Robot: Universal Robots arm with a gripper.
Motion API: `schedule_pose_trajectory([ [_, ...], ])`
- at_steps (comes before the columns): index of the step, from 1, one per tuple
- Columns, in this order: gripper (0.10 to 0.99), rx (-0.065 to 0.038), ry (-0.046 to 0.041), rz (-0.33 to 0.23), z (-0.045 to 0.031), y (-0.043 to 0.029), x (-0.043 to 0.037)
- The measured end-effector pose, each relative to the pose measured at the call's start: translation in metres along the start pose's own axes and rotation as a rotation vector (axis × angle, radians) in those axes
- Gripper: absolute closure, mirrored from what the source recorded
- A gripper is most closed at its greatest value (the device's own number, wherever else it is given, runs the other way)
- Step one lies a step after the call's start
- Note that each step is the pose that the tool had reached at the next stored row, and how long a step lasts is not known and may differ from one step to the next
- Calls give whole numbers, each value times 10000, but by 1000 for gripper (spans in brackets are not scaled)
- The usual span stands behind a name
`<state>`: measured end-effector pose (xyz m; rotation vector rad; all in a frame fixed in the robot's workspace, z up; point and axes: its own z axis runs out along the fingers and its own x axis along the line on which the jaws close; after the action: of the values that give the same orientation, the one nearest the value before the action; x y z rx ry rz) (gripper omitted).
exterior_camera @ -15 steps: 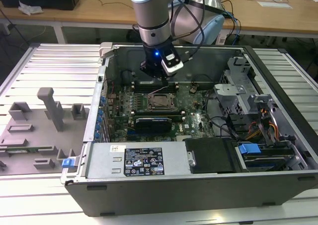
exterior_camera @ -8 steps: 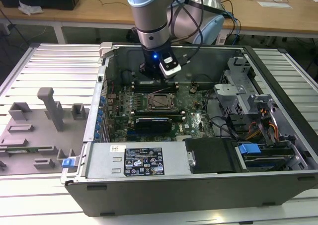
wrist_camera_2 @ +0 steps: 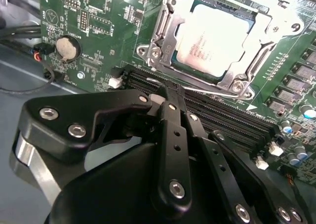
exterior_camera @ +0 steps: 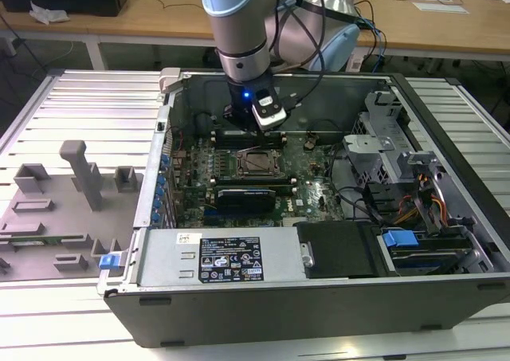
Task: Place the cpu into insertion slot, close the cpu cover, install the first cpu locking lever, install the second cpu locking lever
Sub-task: 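Install the first cpu locking lever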
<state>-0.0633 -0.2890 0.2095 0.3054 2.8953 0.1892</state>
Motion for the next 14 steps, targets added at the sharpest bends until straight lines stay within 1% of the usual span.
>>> schedule_pose_trajectory([
  [2, 980, 0, 0, 2, 17, 7, 8],
  [3, 980, 3, -3, 21, 36, 7, 12],
  [9, 980, 39, -29, 188, 88, 3, 25],
  [14, 980, 98, -62, 402, 127, -4, 35],
])
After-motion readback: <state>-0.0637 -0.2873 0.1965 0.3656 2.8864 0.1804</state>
